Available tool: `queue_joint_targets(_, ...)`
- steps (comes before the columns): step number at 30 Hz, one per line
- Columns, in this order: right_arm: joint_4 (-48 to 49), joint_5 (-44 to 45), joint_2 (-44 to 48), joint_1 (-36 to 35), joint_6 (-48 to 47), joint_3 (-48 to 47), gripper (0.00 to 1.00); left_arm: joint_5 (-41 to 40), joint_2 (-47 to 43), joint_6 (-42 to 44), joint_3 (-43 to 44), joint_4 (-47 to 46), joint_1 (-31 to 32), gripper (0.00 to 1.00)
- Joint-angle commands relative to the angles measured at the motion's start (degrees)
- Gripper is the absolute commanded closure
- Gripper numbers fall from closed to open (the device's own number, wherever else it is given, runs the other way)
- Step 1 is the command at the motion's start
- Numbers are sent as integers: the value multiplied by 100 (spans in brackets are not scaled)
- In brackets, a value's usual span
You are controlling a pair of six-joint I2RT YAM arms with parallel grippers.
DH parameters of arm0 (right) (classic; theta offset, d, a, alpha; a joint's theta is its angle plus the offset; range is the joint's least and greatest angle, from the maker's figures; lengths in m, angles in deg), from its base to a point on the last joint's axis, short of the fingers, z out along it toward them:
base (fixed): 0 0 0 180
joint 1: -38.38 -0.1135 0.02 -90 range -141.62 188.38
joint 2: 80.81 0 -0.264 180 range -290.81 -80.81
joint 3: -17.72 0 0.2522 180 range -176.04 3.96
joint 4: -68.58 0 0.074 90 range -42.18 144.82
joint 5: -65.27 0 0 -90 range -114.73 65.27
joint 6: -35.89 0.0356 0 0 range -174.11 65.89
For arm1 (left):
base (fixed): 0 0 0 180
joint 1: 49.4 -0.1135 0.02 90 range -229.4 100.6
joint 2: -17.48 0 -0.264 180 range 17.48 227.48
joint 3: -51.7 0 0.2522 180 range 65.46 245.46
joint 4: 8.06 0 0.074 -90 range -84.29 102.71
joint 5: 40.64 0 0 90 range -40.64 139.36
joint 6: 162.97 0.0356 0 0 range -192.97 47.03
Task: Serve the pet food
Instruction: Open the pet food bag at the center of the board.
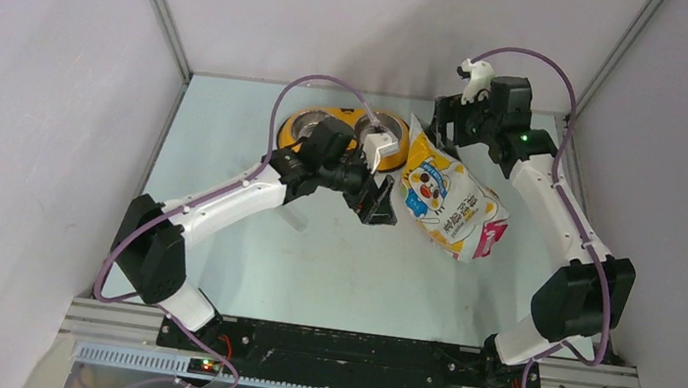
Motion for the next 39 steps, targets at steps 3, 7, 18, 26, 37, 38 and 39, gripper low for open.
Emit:
queue_joint_targets(3, 252, 367, 274, -72, -69, 29, 25, 56, 78, -21, 193, -76, 50, 2)
queue_joint_targets(7, 225, 336, 279, -75, -96, 21, 33, 58, 52, -13, 184, -80, 53, 2)
queue_joint_targets(18, 125, 101, 308, -87, -149, -31, 79, 68, 65, -13, 183, -76, 53, 2)
queue_joint_targets(26, 127, -237, 504, -73, -17, -45, 99, 71, 102, -20, 191, -75, 51, 2)
queue_joint_targets(37, 206, -745, 578, 156, 200, 14, 100, 80, 147, -21, 208, -52, 49, 2)
queue_joint_targets(38, 212, -764, 577, 168, 265, 9, 100, 80, 132, -21, 208, -54, 53, 2)
queue_joint_targets(39, 216, -807, 573, 184, 287, 9, 100, 74, 106, -21, 208, -50, 55, 2)
